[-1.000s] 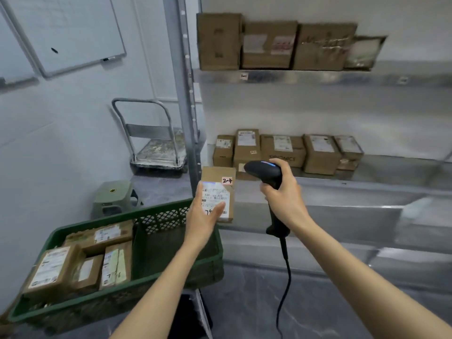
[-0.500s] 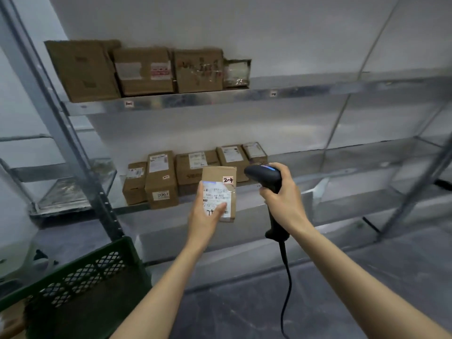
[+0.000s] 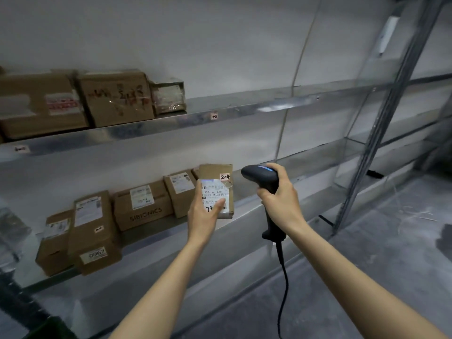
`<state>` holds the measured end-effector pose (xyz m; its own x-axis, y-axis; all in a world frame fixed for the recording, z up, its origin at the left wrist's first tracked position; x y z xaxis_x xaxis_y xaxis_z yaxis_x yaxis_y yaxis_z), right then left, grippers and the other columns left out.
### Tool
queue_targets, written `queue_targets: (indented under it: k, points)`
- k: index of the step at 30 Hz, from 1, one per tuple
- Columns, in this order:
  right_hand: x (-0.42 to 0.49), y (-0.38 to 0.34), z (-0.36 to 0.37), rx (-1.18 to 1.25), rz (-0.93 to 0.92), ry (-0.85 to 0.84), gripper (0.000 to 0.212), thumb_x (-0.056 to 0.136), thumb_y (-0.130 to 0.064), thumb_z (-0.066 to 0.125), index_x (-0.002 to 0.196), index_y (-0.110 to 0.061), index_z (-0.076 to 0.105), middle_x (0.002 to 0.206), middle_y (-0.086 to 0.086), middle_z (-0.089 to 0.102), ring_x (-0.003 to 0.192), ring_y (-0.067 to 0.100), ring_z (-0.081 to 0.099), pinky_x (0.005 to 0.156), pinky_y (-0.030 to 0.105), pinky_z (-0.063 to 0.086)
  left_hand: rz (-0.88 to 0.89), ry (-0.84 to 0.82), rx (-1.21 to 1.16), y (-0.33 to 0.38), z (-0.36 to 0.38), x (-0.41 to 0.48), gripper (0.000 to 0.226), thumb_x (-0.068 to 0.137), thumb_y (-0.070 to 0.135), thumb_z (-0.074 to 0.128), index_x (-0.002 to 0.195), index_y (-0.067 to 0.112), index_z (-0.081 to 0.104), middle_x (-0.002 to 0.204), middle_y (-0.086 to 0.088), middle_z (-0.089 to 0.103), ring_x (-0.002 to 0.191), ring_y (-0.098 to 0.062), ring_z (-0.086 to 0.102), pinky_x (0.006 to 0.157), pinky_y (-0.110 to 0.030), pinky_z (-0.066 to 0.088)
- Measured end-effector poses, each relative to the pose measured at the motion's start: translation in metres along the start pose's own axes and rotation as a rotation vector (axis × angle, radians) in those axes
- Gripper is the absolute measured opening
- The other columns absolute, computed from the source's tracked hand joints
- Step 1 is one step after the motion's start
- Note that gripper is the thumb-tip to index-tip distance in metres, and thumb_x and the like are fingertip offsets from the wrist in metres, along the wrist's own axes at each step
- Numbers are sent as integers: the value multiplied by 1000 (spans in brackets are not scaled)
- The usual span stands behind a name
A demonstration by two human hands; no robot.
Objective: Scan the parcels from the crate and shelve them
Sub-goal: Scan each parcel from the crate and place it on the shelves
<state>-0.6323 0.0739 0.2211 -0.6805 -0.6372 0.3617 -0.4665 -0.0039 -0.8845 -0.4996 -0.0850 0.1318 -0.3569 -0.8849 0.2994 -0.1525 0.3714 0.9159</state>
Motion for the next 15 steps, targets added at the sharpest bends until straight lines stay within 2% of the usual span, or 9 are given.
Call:
queue_targets:
  k: [3,6,8,10,13,15]
  points:
    - [14,6,-9,4,-19,14,51,82,0,54,118,-35,47,90,-17,59,73,-1,55,54,7,42,12,4,-4,3,16,15,81,87,35,68,151,33,18,124,11,55,108,-4,52,88,-18,38]
    - [28,13,-17,18,-31,8,51,82,0,55,115,-39,46,92,-18,58,74,-6,55,55,4,41,4,8,-15,2,33,29,78,88,35,67,151,32,21,128,4,58,112,-12,56,97,-35,47]
    - [39,20,-22,26,-33,-6,52,82,-1,55,113,-42,45,94,-18,58,76,-9,54,57,3,40,-3,16,-19,4,45,37,78,88,34,66,151,32,20,131,1,57,114,-15,57,98,-42,49]
    - [51,26,-27,32,-36,-30,53,83,-3,55,112,-46,43,94,-19,57,77,-7,55,58,3,40,0,38,-18,8,57,44,79,88,33,66,151,31,19,133,0,56,115,-15,57,98,-42,48]
    - [69,35,-38,35,-49,-85,53,84,-5,55,110,-49,42,94,-21,57,79,-1,56,62,11,43,-15,95,11,14,75,52,79,89,34,65,152,32,17,135,0,55,114,-13,56,95,-30,46]
    - [82,40,-48,46,-80,-116,52,83,-4,56,111,-46,44,93,-21,57,79,-2,56,62,8,42,-16,137,37,19,89,57,79,88,35,65,152,30,18,137,-1,53,118,-14,53,97,-30,43]
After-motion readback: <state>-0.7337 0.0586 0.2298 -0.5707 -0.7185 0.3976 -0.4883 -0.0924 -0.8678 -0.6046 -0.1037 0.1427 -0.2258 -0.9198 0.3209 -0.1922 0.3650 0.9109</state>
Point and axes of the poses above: each hand's wrist, its own x-axis towards the middle knuckle, its own z-axis out of the palm, y = z × x, the point moved 7 cm from there along x, towards the middle knuckle
